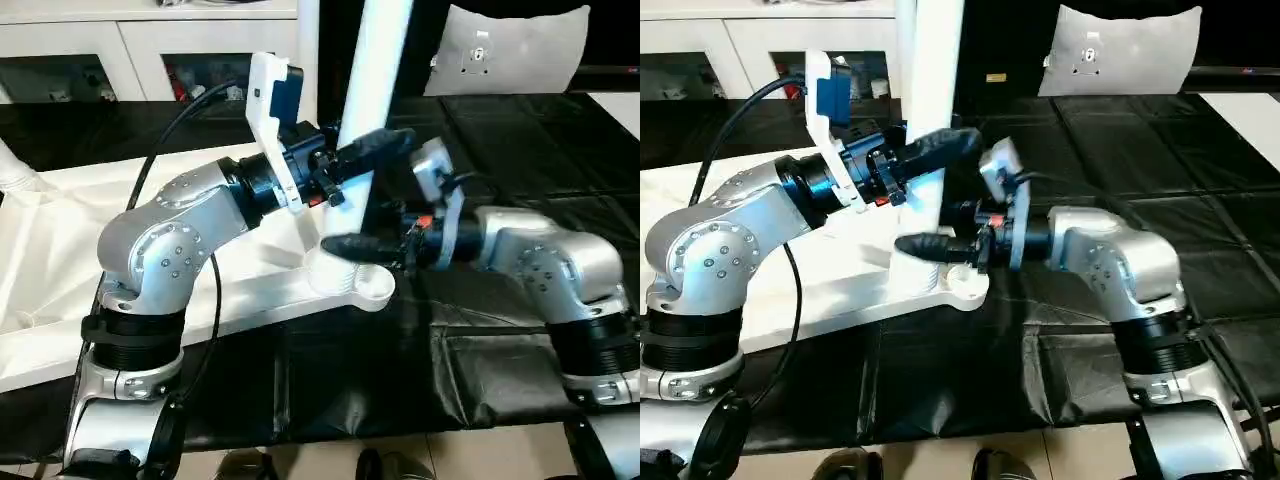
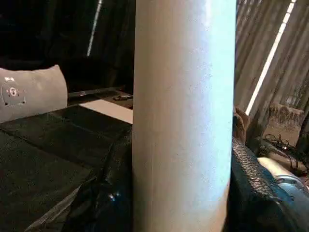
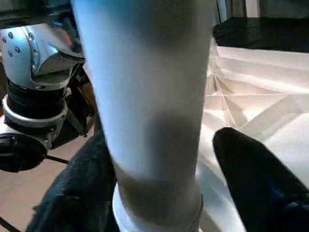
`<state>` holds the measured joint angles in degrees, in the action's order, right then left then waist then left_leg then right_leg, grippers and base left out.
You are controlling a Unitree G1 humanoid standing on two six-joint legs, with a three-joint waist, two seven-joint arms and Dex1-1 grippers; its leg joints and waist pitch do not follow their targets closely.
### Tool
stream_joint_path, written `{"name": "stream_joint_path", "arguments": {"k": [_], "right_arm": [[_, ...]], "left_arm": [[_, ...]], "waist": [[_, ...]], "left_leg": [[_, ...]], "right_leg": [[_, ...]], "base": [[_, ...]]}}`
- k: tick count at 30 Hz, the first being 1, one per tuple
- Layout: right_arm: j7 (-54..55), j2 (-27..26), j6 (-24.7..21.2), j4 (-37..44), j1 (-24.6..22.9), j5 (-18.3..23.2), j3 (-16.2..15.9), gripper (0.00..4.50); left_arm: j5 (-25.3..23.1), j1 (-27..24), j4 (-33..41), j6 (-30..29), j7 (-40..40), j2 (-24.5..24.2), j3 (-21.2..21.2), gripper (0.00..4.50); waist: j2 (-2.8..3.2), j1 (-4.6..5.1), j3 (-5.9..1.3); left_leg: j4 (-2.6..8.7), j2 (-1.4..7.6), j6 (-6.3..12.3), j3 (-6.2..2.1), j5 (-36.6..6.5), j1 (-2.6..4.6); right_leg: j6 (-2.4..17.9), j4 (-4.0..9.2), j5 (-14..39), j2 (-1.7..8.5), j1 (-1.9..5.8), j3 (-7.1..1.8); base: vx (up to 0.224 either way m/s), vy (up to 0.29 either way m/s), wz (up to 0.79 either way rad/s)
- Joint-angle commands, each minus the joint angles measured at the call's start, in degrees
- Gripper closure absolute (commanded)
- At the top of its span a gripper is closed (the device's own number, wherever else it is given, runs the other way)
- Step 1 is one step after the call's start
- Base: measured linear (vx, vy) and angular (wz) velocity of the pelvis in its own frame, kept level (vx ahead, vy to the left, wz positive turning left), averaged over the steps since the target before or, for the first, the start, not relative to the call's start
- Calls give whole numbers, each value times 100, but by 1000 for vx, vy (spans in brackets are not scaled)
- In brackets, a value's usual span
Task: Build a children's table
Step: Pick table leg
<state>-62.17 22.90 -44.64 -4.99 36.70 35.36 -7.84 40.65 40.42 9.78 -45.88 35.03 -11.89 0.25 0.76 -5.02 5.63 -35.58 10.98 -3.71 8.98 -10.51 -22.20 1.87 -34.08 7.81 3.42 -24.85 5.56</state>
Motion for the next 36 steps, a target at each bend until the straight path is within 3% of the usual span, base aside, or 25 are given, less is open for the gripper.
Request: {"name": "stream_joint_path", "arguments": {"k": [1,8,11,15,22,29,36], "right_arm": [[-66,-32,-16,-14,117,53,7,150],[-44,-135,2,-95,153,82,36,219],[-18,-173,8,-135,169,52,65,222],[-1,-190,-59,-142,171,80,94,175],[-31,-184,-87,-109,162,110,120,172],[-121,-124,-76,-117,143,45,41,246],[-171,-133,-41,-96,88,-2,-38,255]], "left_arm": [[-3,65,145,82,74,-13,-38,265],[12,51,151,101,77,6,-63,265],[14,48,147,111,83,1,-67,265],[24,49,139,106,100,-23,-55,265],[37,20,157,86,151,-77,-91,265],[41,26,163,85,167,-92,-97,265],[34,44,155,103,88,-60,-105,265]], "waist": [[-119,1,-533],[-107,4,-528],[-108,9,-518],[-99,8,-524],[-100,7,-523],[-107,8,-521],[-99,6,-528]], "left_leg": [[343,117,359,14,-429,26],[347,119,347,12,-452,30],[351,117,322,11,-495,35],[350,120,325,10,-460,33],[353,124,324,8,-463,36],[351,118,320,13,-458,32],[351,124,316,8,-471,37]], "right_leg": [[472,433,2210,378,443,-262],[480,441,2222,383,444,-262],[470,448,2279,378,440,-257],[495,436,2183,379,441,-265],[529,424,2130,382,446,-270],[483,434,2206,380,446,-267],[505,429,2185,382,447,-264]], "base": [[0,0,0],[0,0,0],[0,0,0],[0,0,0],[0,0,0],[0,0,0],[0,0,0]]}}
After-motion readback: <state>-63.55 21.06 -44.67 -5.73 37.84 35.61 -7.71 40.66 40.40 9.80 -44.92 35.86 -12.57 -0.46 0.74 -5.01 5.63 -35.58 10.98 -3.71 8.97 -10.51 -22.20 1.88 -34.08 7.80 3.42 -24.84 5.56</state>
